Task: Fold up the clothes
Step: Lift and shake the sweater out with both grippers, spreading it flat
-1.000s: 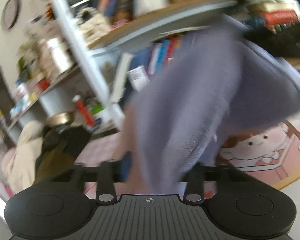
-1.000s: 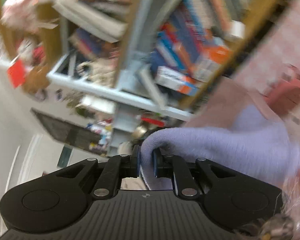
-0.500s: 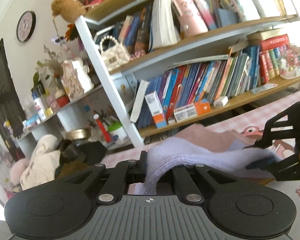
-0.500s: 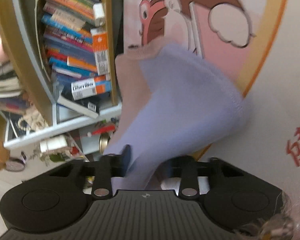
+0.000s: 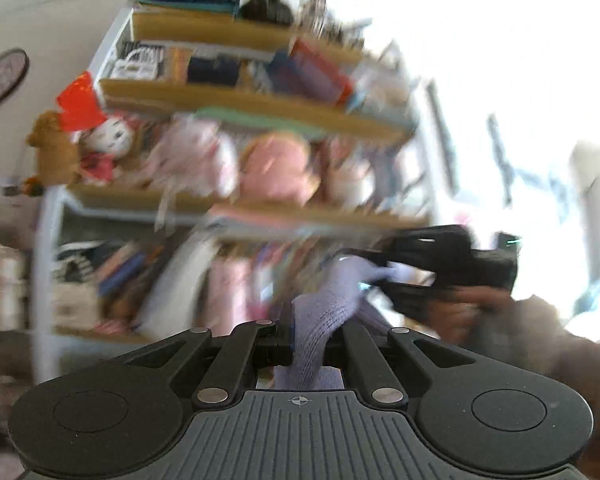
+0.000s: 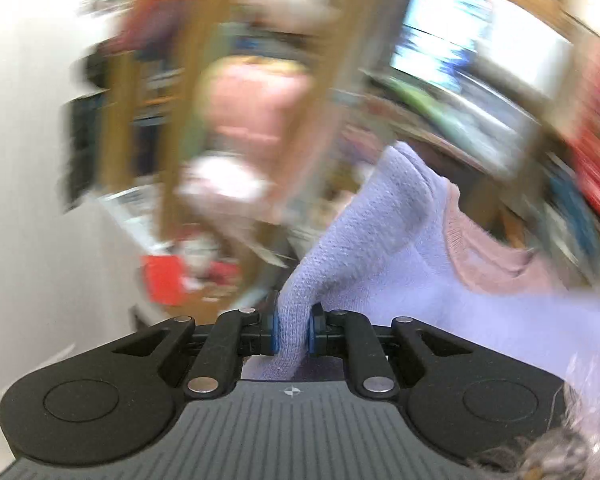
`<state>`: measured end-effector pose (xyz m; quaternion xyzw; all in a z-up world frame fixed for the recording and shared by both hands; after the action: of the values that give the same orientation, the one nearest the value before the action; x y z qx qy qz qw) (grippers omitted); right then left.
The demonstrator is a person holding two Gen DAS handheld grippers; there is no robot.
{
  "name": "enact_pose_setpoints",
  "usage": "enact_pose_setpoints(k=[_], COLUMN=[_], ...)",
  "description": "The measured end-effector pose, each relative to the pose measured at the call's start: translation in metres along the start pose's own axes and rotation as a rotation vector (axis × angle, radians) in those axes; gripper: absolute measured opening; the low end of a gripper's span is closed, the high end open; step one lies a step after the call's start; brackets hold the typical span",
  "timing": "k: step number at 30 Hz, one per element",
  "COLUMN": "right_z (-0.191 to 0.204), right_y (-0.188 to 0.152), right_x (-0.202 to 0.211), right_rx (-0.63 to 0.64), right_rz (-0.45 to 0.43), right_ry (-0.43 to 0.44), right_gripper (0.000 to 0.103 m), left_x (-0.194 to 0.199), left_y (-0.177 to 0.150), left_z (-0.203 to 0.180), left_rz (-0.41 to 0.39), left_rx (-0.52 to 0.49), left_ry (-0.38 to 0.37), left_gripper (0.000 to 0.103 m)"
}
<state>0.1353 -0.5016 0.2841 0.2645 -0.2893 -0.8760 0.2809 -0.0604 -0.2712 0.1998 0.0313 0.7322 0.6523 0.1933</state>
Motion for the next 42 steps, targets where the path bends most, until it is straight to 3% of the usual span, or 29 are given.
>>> enact_pose_setpoints(k=[3,6,11,13,15,17,23,25,27,31,35,38,42], right_z=[0.023,0.000,-0.100,-0.135,-0.154,-0.159,-0.145,-0.150,-0.150,-0.141,-0.158,-0.188,-0.219], right_y=[0.007,-0.033,-0.170,-0.226,-0.263,-0.287,-0.329,-0.341,-0.344,-0.319,-0.265,-0.240,-0.236], right_x=[-0.036,-0.071,-0.102,-0.102,-0.098,-0.101,-0.143,-0.145,-0.134,-0.093,-0.029,-0.004,0.014], right_rx=[0.072,0.088,0.121,0.143,0.117,0.111,0.286,0.274,0.238,0.247,0.294,0.387,0.364], right_rz=[0.119,0.305,0.679,0.801,0.858,0.870,0.926,0.953,0.936,0.827,0.649,0.662,0.681], right_ry=[0.030,-0.089,-0.464,-0.595,-0.632,-0.626,-0.619,-0.625,-0.638,-0.621,-0.797,-1.000,-1.083], right_gripper=[0.012,0.012,0.012,0.012,0.012,0.012,0.012,0.019,0.050,0.051,0.048,0.043,0.037], left_x=[-0.001,-0.003,0.003,0.009,0.014,0.020,0.016,0.014,0.017,0.022,0.028,0.028,0.030], left_y=[-0.003,-0.039,-0.154,-0.186,-0.201,-0.214,-0.224,-0.226,-0.226,-0.230,-0.233,-0.230,-0.230], left_z=[0.016,0.044,0.097,0.111,0.125,0.139,0.174,0.182,0.189,0.198,0.199,0.197,0.194], left_rz=[0.063,0.242,0.685,0.801,0.855,0.900,0.971,0.979,0.978,0.987,0.997,1.008,1.048], left_rx=[0.102,0.179,0.227,0.226,0.235,0.244,0.266,0.289,0.317,0.356,0.383,0.383,0.369], left_ry=[-0.069,-0.026,0.167,0.211,0.247,0.284,0.340,0.363,0.383,0.424,0.435,0.432,0.417], left_gripper=[0.004,0.004,0.004,0.004,0.004,0.004,0.004,0.004,0.004,0.004,0.004,0.004,0.004])
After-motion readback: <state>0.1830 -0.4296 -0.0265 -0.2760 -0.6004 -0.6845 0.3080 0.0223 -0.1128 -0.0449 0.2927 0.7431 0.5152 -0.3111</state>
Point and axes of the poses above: each gripper's, at about its wrist camera, not at the fingertips, and x roughly against the way its jaws point, z to its left, y to its top, the point moved 3 cm from there along -x, roughly the way its jaws point, and after that the axes turned 6 degrees about x, right-handed, at the moved point
